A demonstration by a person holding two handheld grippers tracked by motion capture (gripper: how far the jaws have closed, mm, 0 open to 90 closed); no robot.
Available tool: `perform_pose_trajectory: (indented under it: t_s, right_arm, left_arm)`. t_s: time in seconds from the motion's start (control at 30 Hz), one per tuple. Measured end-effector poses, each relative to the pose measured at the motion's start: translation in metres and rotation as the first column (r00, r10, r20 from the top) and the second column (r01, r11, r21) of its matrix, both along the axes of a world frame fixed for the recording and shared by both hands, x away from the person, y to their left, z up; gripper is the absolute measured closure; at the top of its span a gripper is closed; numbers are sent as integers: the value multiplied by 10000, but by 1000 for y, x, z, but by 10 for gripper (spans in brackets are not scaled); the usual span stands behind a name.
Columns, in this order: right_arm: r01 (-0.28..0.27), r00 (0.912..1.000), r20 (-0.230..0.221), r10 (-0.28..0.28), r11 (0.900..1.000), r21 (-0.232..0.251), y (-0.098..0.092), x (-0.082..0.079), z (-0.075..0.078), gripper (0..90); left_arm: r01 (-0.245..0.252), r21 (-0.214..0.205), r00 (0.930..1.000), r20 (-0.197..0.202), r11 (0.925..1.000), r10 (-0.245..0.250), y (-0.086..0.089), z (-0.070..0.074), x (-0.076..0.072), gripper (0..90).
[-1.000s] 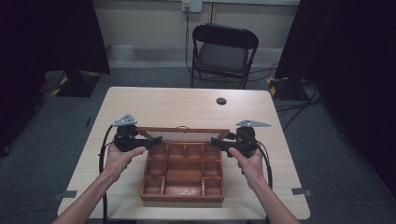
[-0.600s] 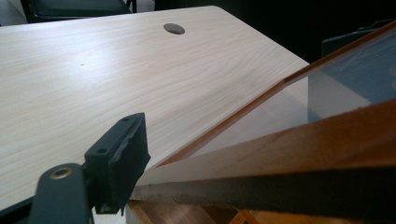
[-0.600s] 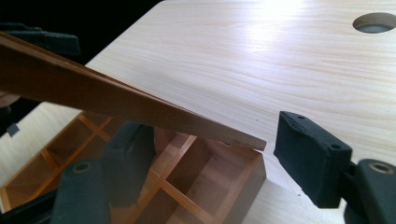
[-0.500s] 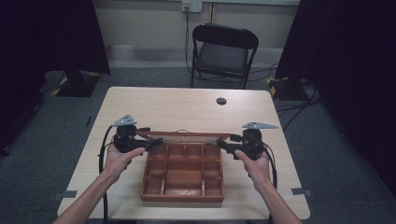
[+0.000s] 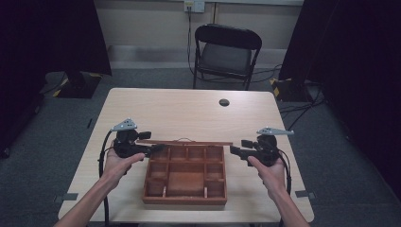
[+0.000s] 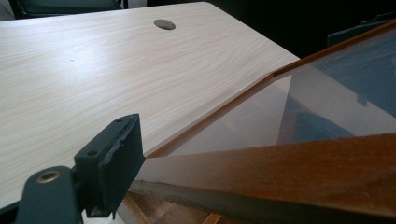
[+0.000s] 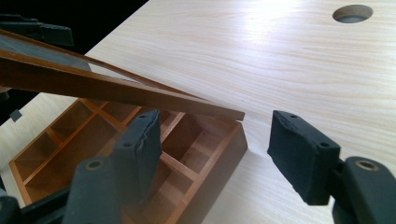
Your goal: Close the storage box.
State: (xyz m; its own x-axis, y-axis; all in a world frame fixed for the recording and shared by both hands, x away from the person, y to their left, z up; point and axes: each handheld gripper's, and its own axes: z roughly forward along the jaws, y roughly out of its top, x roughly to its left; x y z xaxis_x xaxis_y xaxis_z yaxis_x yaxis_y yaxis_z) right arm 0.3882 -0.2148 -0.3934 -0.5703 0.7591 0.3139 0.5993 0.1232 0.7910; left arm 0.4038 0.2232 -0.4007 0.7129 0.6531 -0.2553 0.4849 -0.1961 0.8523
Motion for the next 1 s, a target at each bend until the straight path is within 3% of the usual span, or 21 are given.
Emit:
perform_pose_trajectory:
  t_s: [0.2,0.3,0.67,0.83,1.0]
  right_arm:
    - [138,9998,157,-140,9998,129,-3,3,9,343]
    - [285,9988,412,-281,9996,-89,-2,8,17,346]
    - [-1071,9919,713,1048,9938,292,25,18,50,427]
    - [-1854,9791,938,1804,9815,481,43,17,68,445]
    - [-2964,9525,857,2922,9542,405,71,12,77,525]
  left_arm:
    - [189,132,9998,-7,9997,-189,0,-2,-4,155]
    - [226,246,9997,20,9994,-226,0,-3,-8,156]
    - [210,266,9998,60,9994,-211,3,-5,-12,156]
    - [191,363,9998,80,9992,-194,4,-7,-15,157]
    - [80,318,10000,-44,9995,-78,8,-12,-19,155]
